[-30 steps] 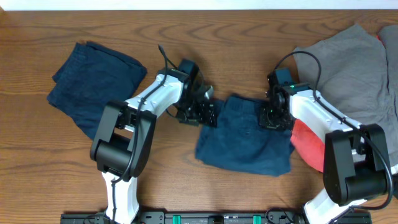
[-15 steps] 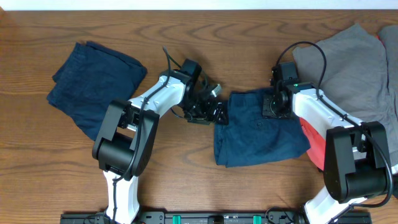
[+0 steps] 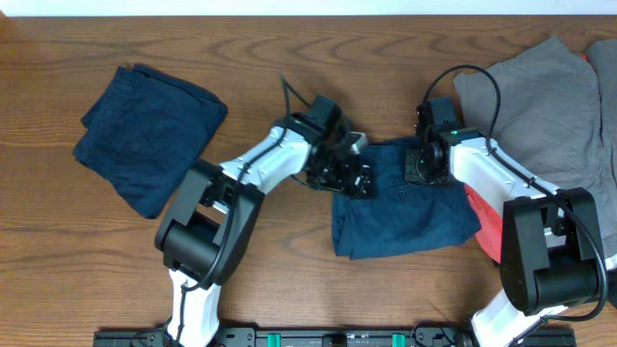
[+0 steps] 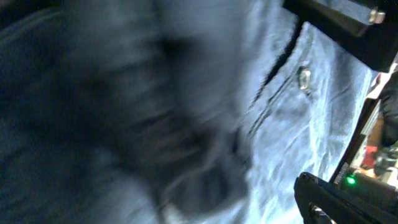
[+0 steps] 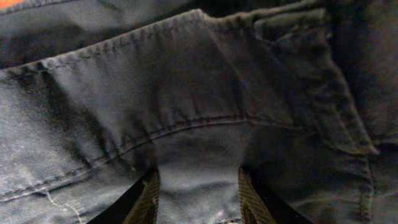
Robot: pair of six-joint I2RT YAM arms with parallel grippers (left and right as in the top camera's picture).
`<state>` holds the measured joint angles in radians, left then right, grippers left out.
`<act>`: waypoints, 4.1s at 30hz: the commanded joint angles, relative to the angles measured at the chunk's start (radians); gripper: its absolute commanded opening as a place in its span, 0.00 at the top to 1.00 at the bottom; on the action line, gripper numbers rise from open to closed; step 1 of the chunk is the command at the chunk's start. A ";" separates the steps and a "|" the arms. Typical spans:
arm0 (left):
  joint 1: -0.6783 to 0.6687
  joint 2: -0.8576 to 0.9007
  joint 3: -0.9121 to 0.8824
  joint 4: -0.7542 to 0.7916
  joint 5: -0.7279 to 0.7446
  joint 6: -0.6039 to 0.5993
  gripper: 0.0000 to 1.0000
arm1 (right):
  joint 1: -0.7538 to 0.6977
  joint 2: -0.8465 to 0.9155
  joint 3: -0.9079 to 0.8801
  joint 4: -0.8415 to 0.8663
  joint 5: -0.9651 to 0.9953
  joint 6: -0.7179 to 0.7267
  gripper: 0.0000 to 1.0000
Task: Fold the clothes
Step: 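Grasp the shorts' top edge with both grippers and lift it, then carry the shorts left with the left gripper onto the navy pile, then release the shorts on the navy pile and open the left gripper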
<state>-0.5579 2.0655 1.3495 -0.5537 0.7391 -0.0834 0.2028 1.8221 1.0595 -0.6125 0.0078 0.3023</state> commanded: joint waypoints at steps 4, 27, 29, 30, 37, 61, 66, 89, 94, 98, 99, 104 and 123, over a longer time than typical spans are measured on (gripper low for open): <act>-0.066 -0.004 -0.004 0.048 -0.158 -0.081 0.02 | 0.014 0.029 -0.008 -0.041 -0.013 -0.013 0.60; -0.090 0.105 -0.004 0.257 0.051 -0.183 0.53 | 0.014 0.029 -0.008 -0.066 -0.013 -0.012 0.59; -0.090 0.105 -0.004 0.257 0.051 -0.171 0.73 | 0.014 0.029 -0.008 -0.068 -0.013 -0.012 0.59; -0.090 0.105 -0.004 0.257 0.051 -0.161 0.81 | 0.013 0.029 -0.008 -0.069 -0.013 -0.012 0.59; -0.056 0.091 -0.004 0.257 0.049 -0.098 0.94 | 0.009 -0.033 0.034 -0.114 -0.013 -0.011 0.51; 0.741 -0.277 0.005 0.274 -0.130 -0.093 0.94 | -0.101 -0.472 0.133 -0.320 -0.012 -0.046 0.17; 0.850 -0.277 0.006 0.292 -0.130 -0.093 0.94 | -0.101 -0.472 0.132 -0.320 -0.012 -0.046 0.17; 1.106 -0.275 0.009 0.066 -0.285 -0.132 0.94 | -0.101 -0.432 0.129 -0.323 -0.012 -0.045 0.17; 1.110 -0.272 -0.009 0.016 -0.488 -0.132 0.44 | -0.101 -0.432 0.129 -0.325 -0.013 -0.045 0.16; 1.115 -0.272 -0.009 0.004 -0.490 -0.146 0.02 | -0.101 -0.432 0.129 -0.335 -0.013 -0.045 0.16; 1.119 -0.273 -0.009 0.000 -0.490 -0.172 0.02 | -0.101 -0.432 0.129 -0.340 -0.013 -0.045 0.16; 1.137 -0.323 -0.008 -0.007 -0.490 -0.229 0.02 | -0.101 -0.432 0.129 -0.348 -0.012 -0.046 0.16; 1.112 -0.328 -0.009 -0.019 -0.474 -0.225 0.01 | -0.101 -0.429 0.122 -0.350 -0.013 -0.045 0.15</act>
<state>0.5529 1.6699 1.3430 -0.5507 0.2813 -0.3008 0.1116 1.3869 1.1896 -0.9611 -0.0071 0.2729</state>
